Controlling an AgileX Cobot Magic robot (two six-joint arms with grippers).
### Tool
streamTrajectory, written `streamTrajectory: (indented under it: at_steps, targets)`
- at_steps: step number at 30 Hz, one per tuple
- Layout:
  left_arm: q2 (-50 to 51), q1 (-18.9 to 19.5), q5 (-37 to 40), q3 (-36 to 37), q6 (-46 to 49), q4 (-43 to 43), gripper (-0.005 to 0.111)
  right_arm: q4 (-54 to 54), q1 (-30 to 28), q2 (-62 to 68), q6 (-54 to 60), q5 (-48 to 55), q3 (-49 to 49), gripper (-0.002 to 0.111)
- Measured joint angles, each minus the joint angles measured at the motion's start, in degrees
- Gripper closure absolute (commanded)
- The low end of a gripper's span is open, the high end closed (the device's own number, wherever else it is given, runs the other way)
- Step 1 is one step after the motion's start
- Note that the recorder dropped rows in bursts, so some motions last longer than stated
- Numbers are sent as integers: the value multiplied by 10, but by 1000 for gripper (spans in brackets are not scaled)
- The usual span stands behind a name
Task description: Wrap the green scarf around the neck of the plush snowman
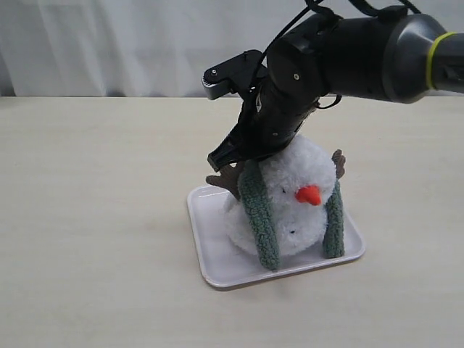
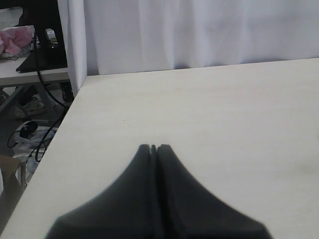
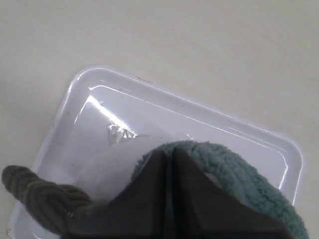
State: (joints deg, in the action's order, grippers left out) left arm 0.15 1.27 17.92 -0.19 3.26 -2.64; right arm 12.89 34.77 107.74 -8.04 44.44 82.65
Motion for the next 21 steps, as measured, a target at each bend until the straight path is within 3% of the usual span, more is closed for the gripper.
streamTrajectory:
  at_steps: [16,19,21]
  targets:
    - [0,0,0,0,0,0,107,-2,0,-34,0,18,1,103]
    - [0,0,0,0,0,0,107,-6,0,-59,6,39,2,95]
    - [0,0,0,0,0,0,107,-22,0,-77,21,62,3,83]
